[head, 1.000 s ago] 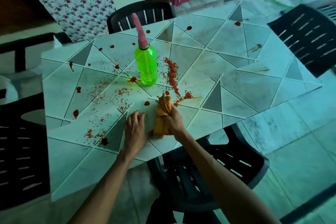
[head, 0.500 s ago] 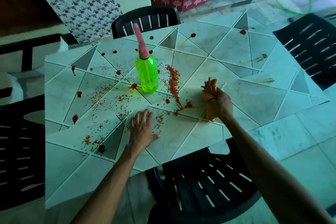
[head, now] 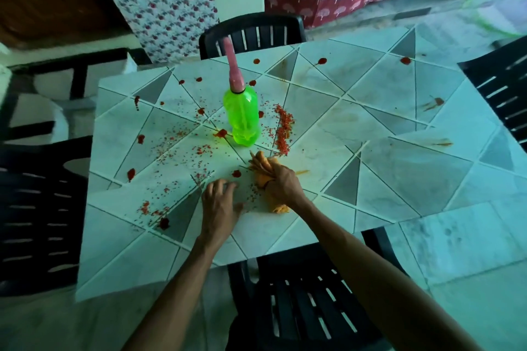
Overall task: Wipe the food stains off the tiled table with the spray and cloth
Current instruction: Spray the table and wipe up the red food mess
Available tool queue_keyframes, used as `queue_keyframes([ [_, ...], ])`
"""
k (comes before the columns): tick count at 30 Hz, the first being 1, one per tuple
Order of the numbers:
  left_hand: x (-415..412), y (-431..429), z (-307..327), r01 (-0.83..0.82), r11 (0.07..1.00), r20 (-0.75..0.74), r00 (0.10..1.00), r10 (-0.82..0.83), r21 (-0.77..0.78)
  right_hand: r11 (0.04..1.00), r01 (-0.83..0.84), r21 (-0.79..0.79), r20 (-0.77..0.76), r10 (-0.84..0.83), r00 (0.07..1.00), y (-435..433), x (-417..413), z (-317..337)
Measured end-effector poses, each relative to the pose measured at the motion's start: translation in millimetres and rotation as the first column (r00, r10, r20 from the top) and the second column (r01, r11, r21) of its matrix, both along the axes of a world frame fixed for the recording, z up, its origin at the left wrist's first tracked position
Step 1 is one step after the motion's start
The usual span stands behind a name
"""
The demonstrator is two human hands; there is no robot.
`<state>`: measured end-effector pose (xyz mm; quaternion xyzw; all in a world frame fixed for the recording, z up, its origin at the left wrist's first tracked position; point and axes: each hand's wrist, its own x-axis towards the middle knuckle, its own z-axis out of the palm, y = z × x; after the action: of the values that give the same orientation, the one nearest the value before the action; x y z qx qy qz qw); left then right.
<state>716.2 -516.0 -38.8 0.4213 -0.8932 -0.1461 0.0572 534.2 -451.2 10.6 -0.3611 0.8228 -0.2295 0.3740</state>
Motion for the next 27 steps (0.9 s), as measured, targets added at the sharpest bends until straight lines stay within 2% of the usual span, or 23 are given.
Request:
queue_keyframes([
  [3, 2, -8, 4, 0.006, 0.999, -0.059, 0.998, -0.009, -0.051, 0.995, 0.092, -0.044, 0.029, -0.091, 0.995, 3, 0, 8],
  [8, -2, -36, 4, 0.052, 0.997, -0.148, 0.988, -0.044, 0.051, 0.911, 0.372, -0.179, 0.218, -0.332, 0.918, 16, -3, 33],
  [12, -16, -57, 20, 0.067, 0.971, -0.294, 0.956, 0.004, 0.231, 0.818, 0.555, -0.150, 0.436, -0.449, 0.780, 26, 0, 42],
  [16, -38, -87, 52, 0.090, 0.956, -0.478, 0.876, 0.057, 0.278, 0.709, 0.701, -0.074, 0.536, -0.565, 0.628, 24, 0, 40],
  [20, -67, -114, 85, 0.111, 0.951, -0.583, 0.808, 0.083, 0.289, 0.629, 0.777, -0.011, 0.549, -0.646, 0.530, 13, -4, 40],
  [23, -89, -132, 105, 0.161, 0.953, -0.575, 0.818, 0.017, 0.257, 0.604, 0.797, 0.014, 0.620, -0.630, 0.467, 4, -10, 48],
  [27, -108, -141, 112, 0.227, 0.929, -0.531, 0.847, -0.039, 0.294, 0.660, 0.751, -0.006, 0.650, -0.568, 0.504, 1, -13, 57],
])
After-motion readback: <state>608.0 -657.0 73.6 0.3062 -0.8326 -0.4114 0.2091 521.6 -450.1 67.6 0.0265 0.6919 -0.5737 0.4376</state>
